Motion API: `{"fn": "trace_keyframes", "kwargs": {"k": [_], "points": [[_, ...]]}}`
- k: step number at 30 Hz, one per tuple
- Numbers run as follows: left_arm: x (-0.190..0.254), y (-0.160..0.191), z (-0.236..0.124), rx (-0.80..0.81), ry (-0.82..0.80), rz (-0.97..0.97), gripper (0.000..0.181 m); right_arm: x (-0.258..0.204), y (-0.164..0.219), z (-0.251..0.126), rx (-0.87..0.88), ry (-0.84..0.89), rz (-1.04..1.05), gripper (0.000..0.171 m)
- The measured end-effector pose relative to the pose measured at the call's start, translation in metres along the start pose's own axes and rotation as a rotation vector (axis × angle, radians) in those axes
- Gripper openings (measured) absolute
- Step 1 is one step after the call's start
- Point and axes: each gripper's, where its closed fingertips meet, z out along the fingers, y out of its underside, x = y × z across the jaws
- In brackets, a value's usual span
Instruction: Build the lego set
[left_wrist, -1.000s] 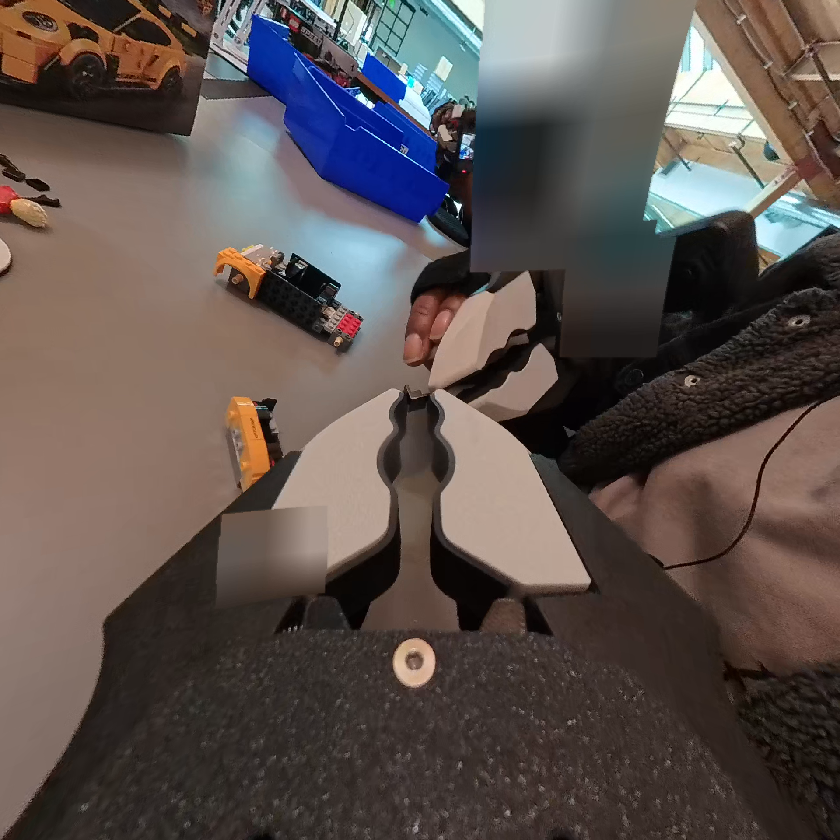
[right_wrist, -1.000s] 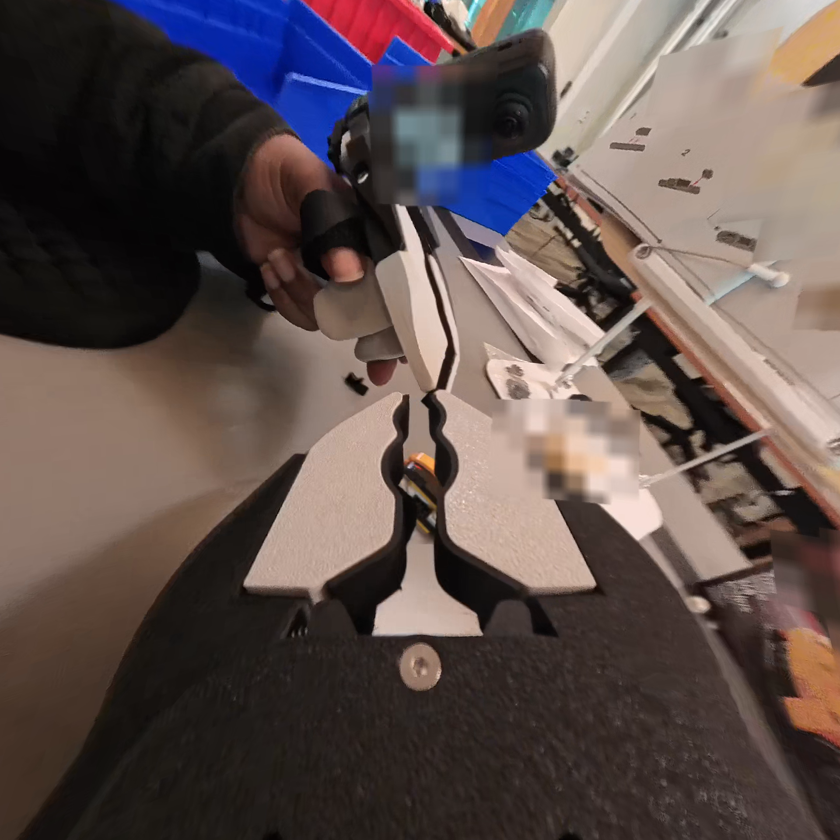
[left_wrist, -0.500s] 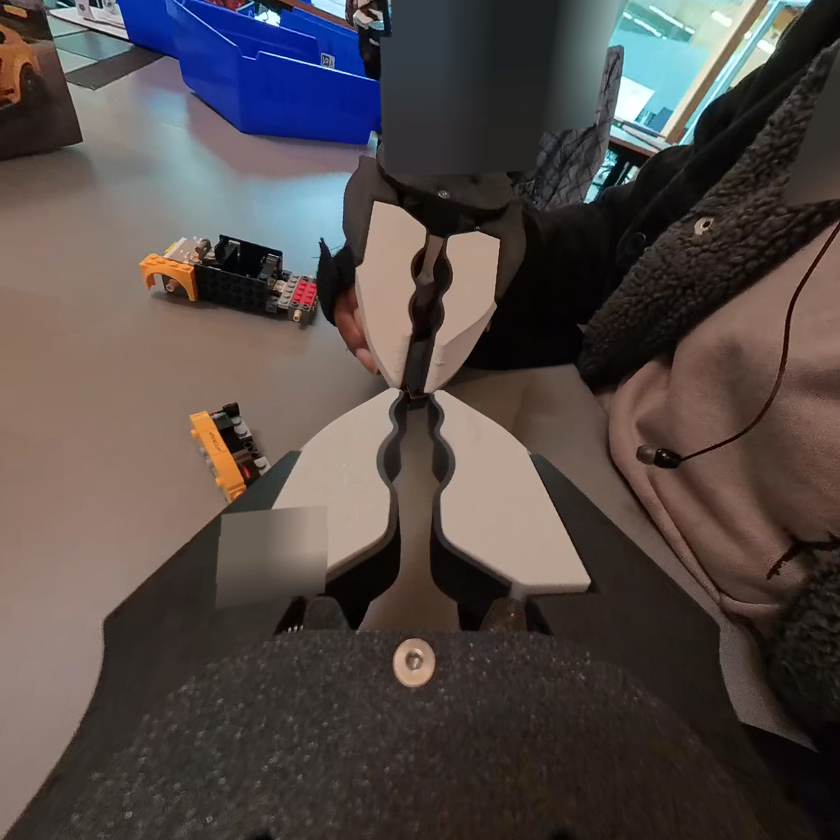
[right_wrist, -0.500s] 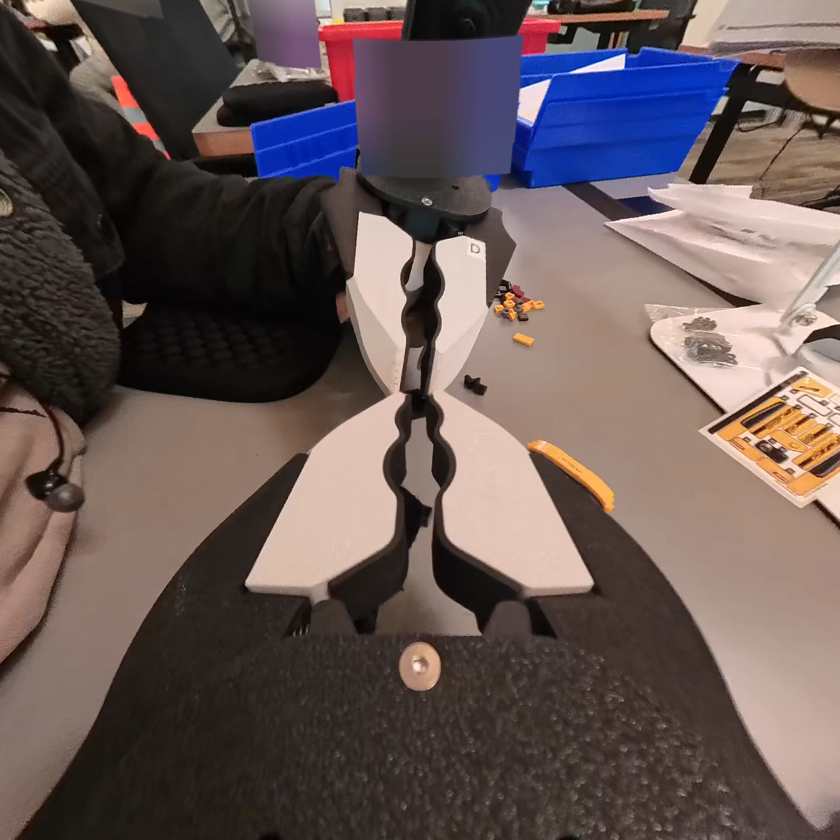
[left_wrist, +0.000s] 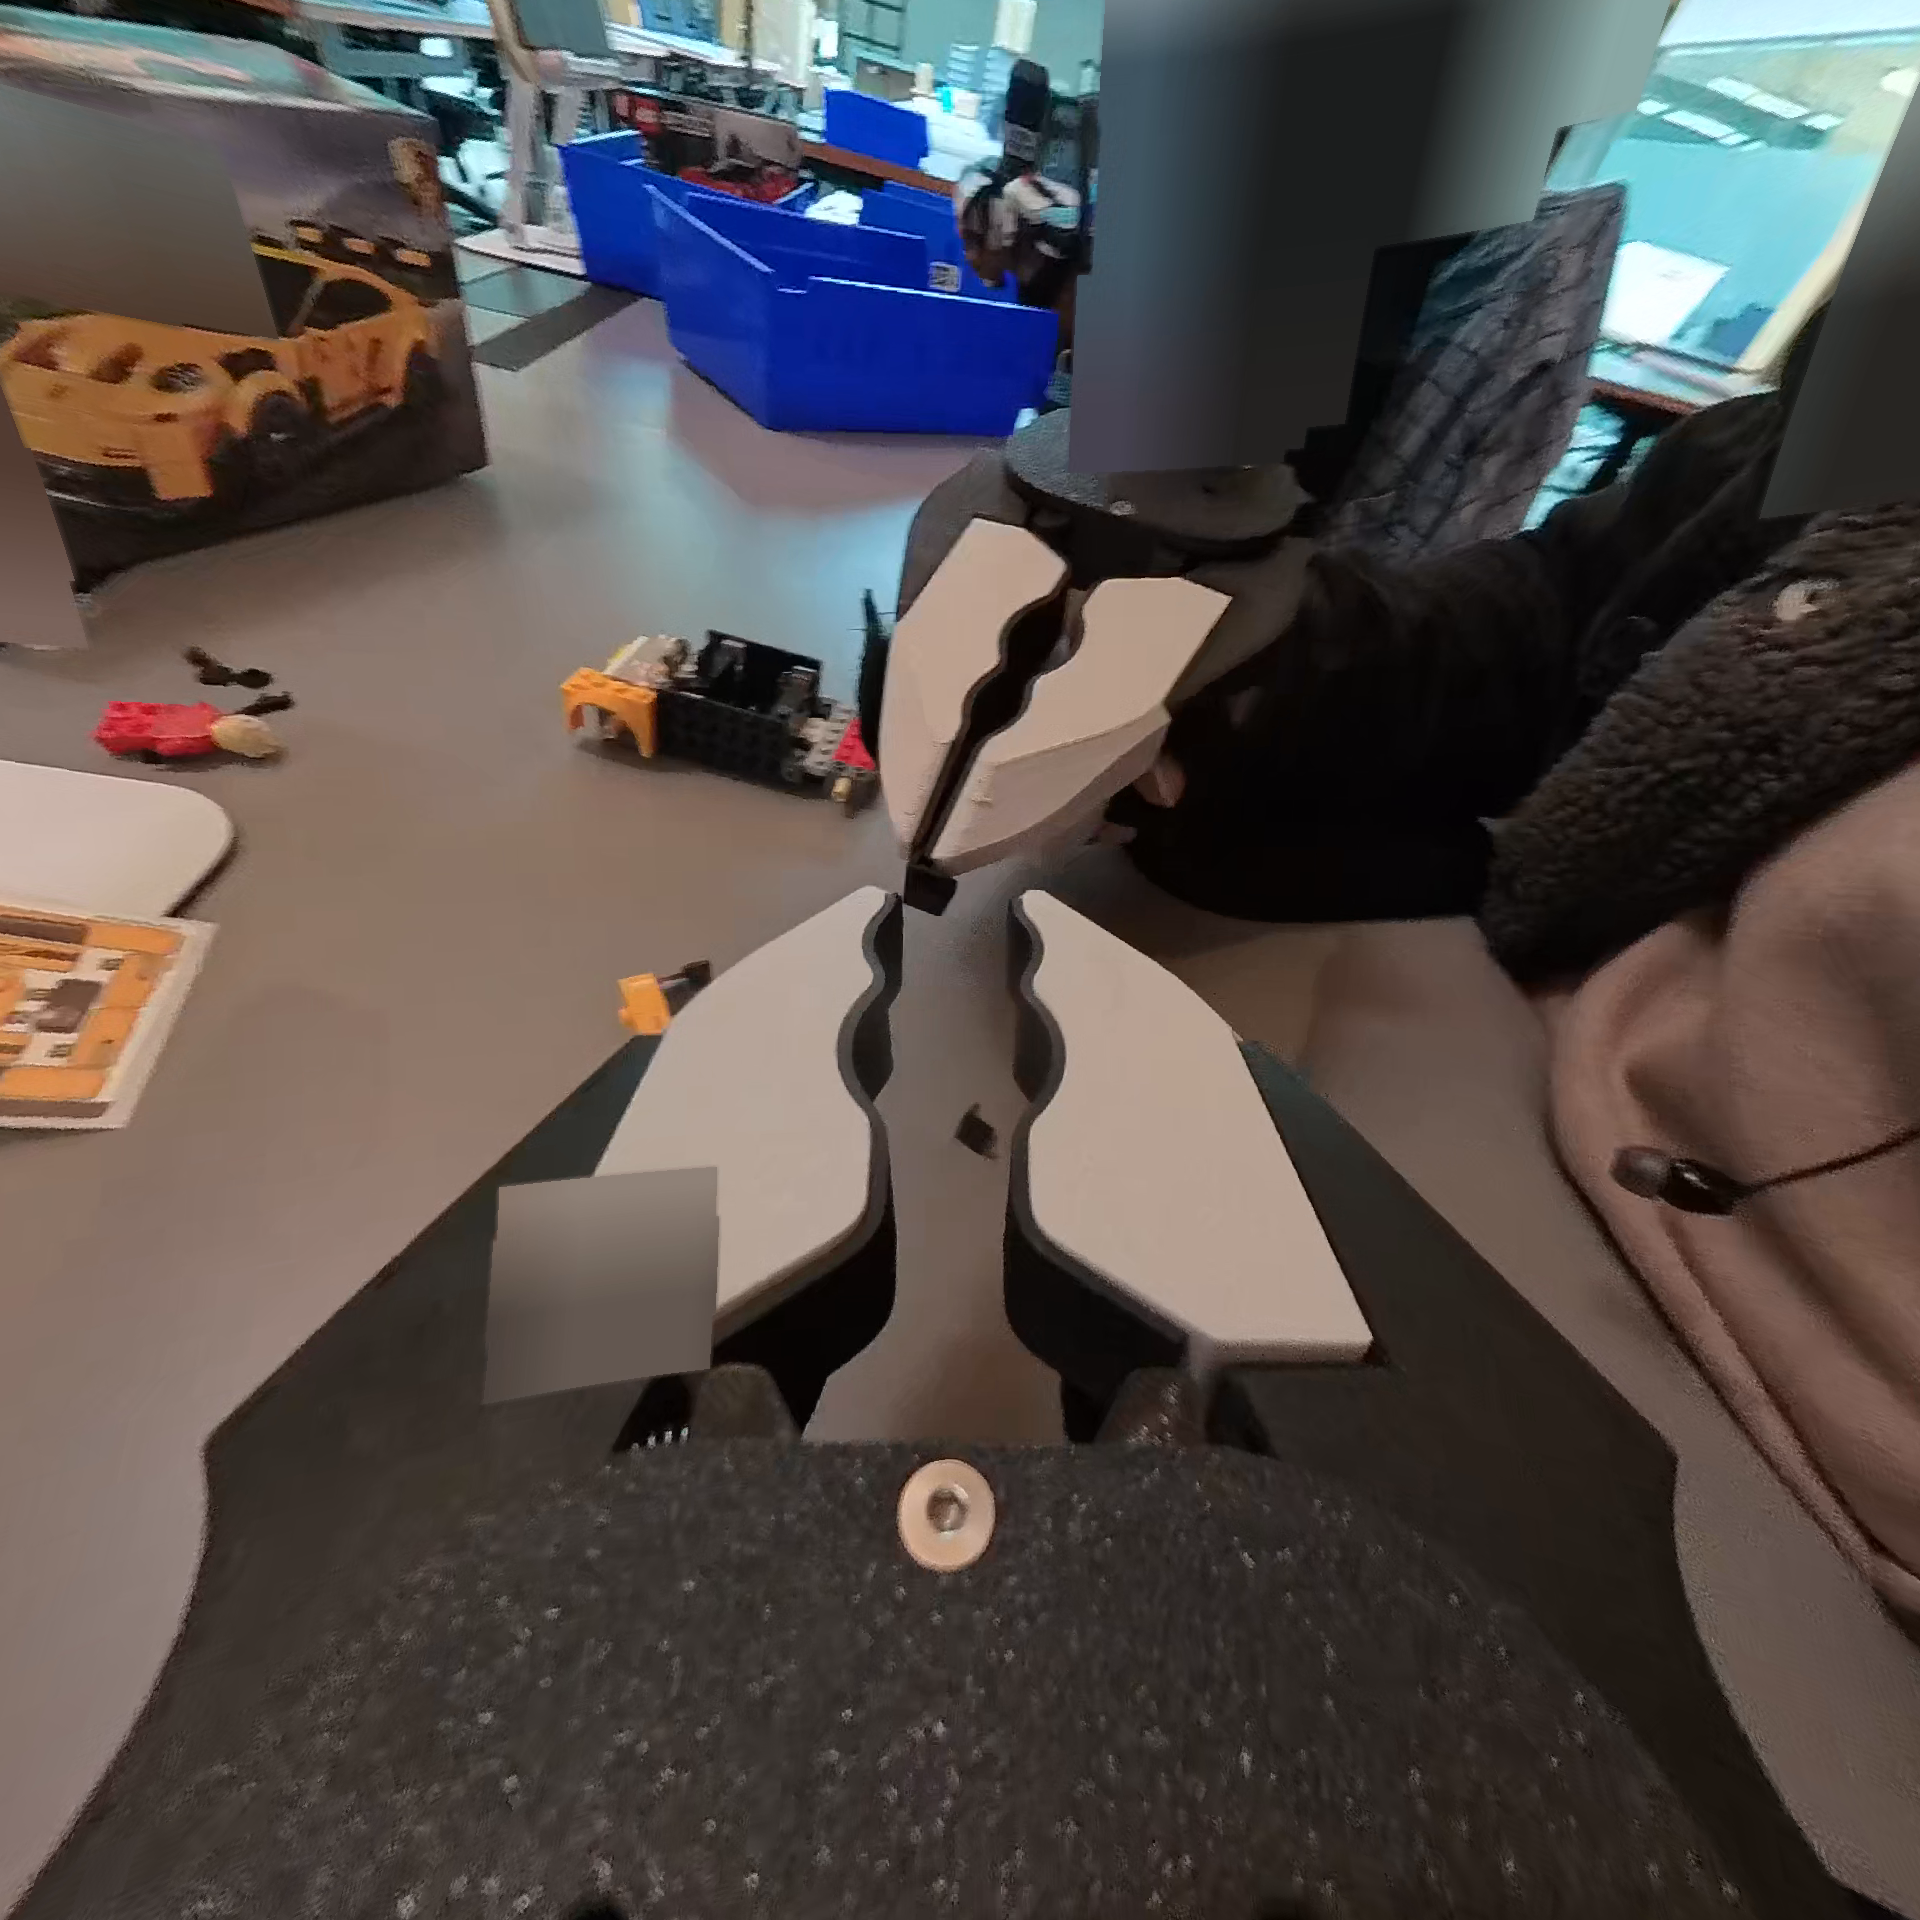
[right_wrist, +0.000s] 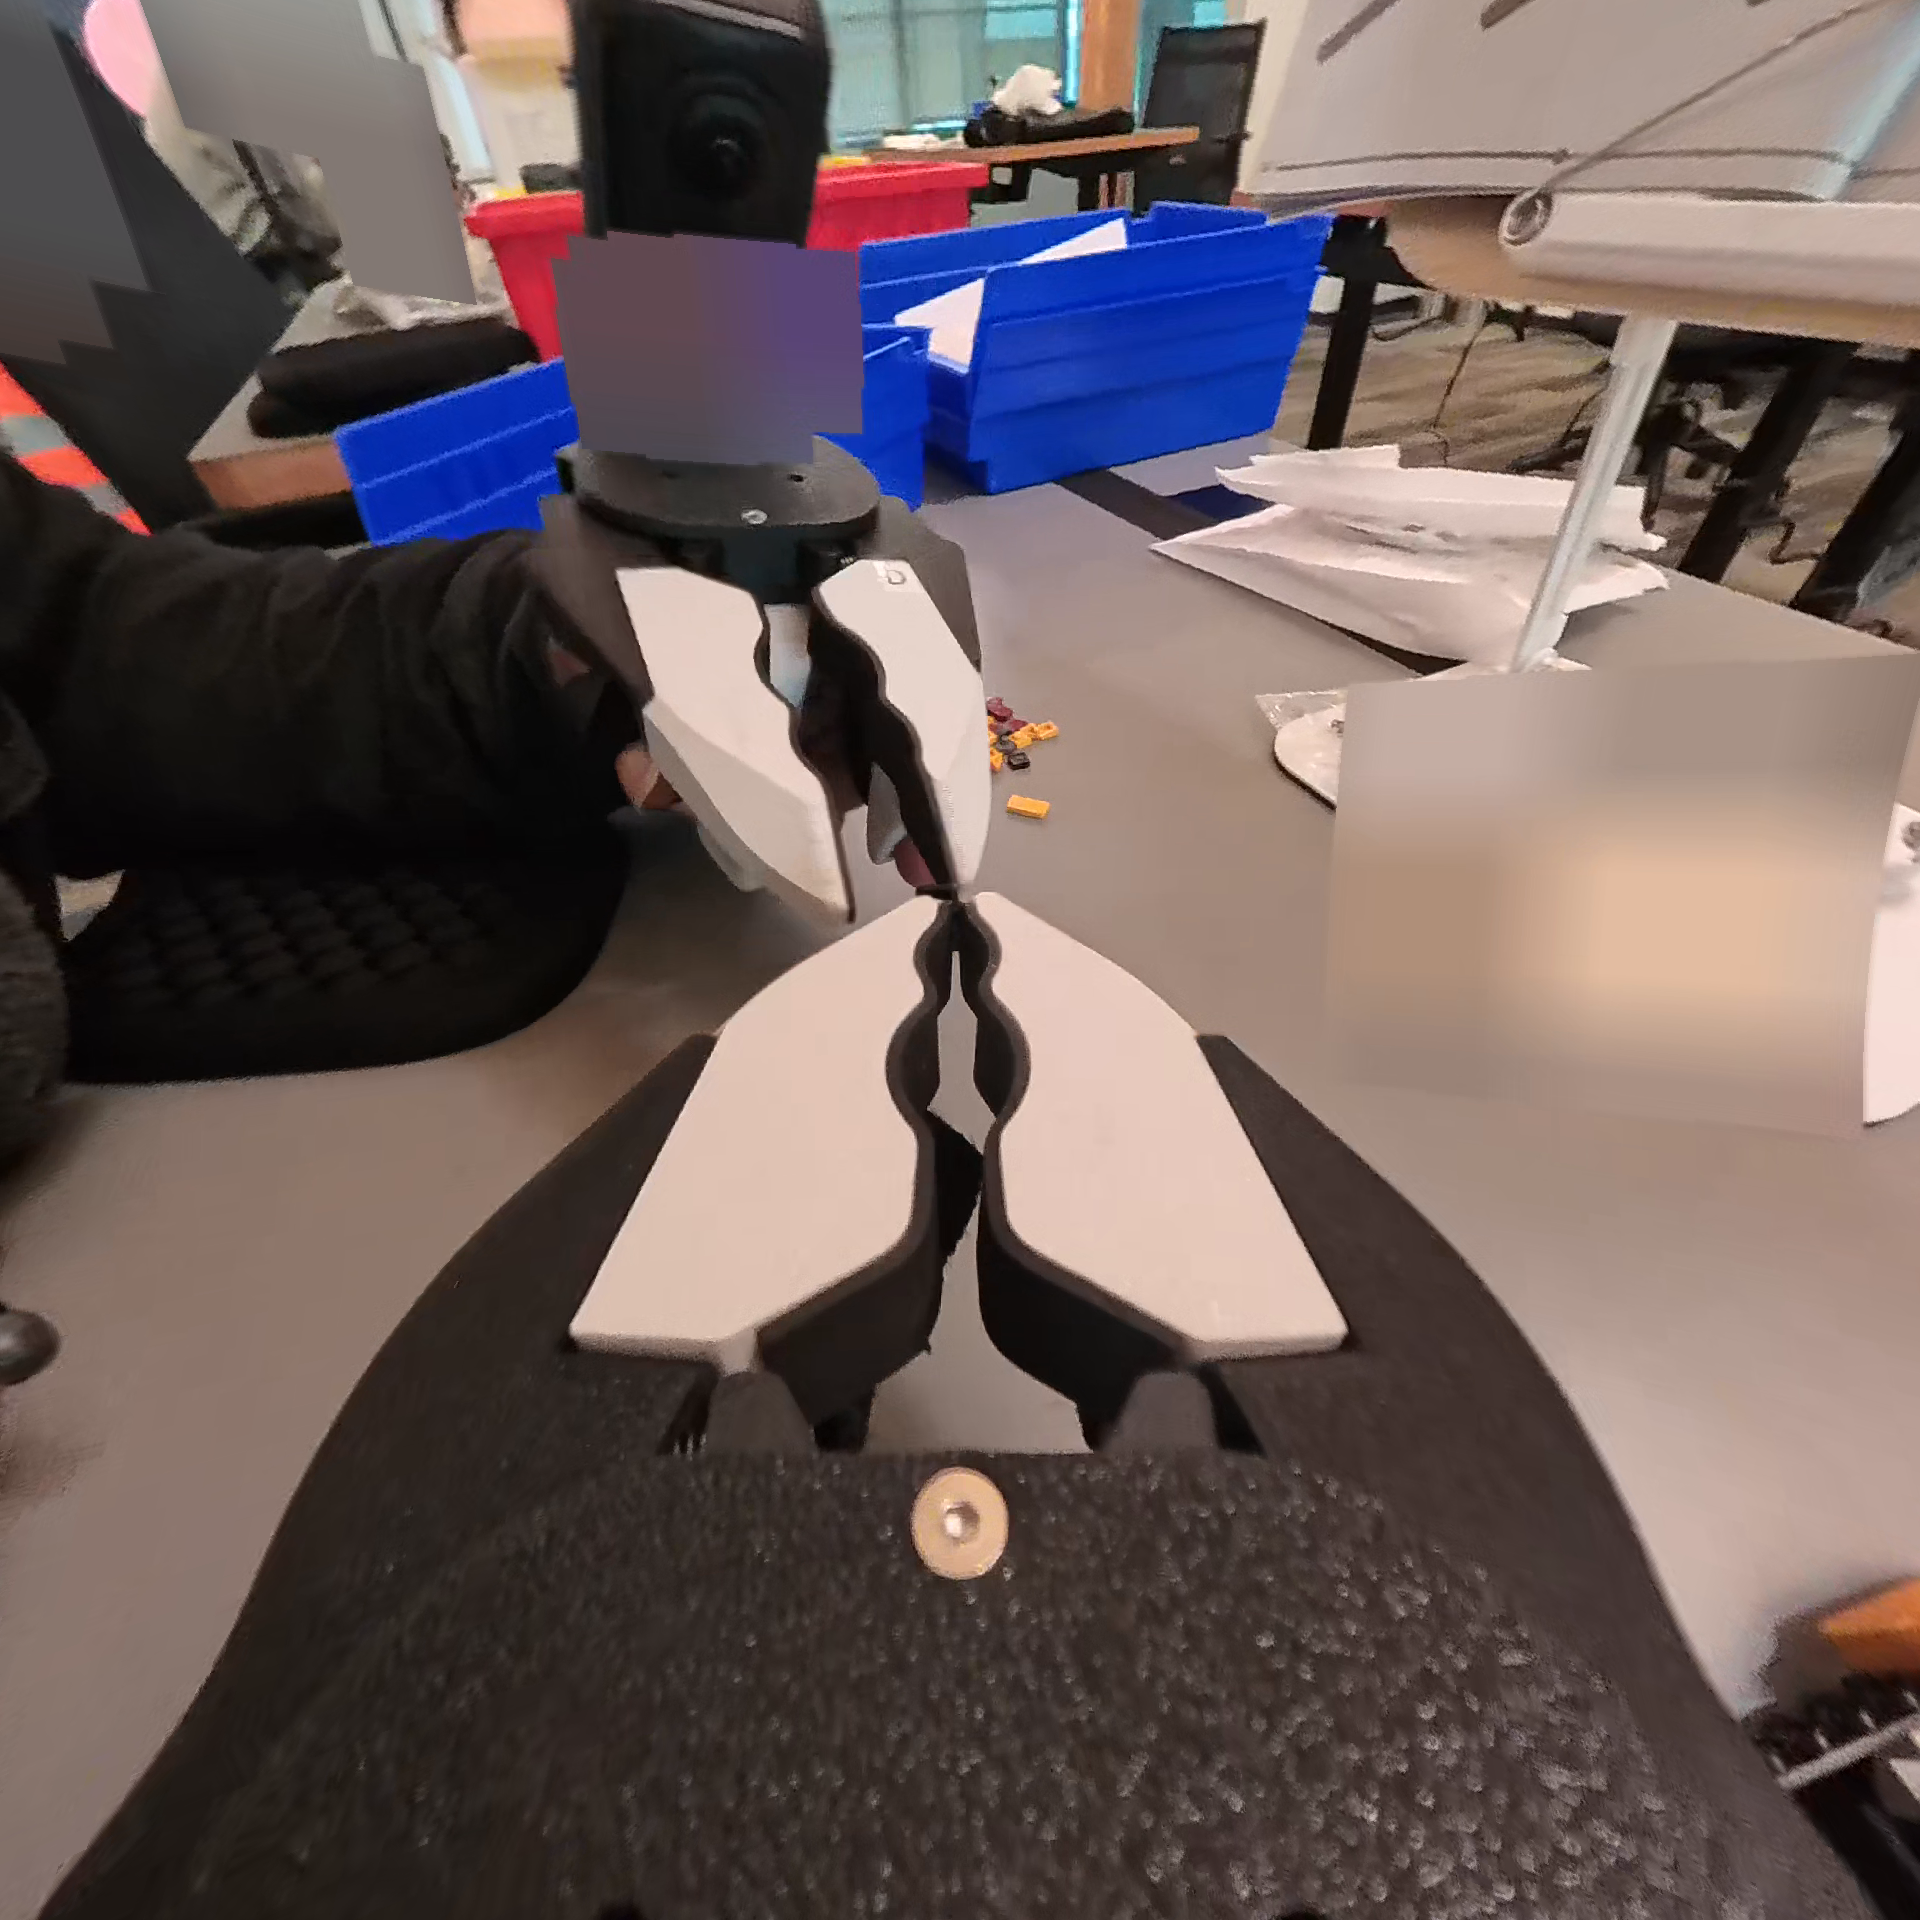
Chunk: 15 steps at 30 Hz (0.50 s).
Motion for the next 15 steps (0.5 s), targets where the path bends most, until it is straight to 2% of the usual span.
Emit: {"fn": "trace_keyframes", "kwargs": {"k": [4, 10, 15], "points": [[-0.0086, 0.0005, 0.0014, -0.009, -0.076, 0.010, 0.014, 0.0005, -0.0009, 0.0021, 0.004, 0.016, 0.034, 0.001], [-0.0092, 0.0007, 0.0004, -0.007, -0.078, 0.005, 0.002, 0.0014, 0.0010, 0.0029, -0.005, 0.017, 0.052, 0.001], [-0.0099, 0.0016, 0.0006, -0.009, -0.084, 0.005, 0.001, 0.0010, 0.0019, 0.0029, -0.007, 0.008, 0.058, 0.001]]}}
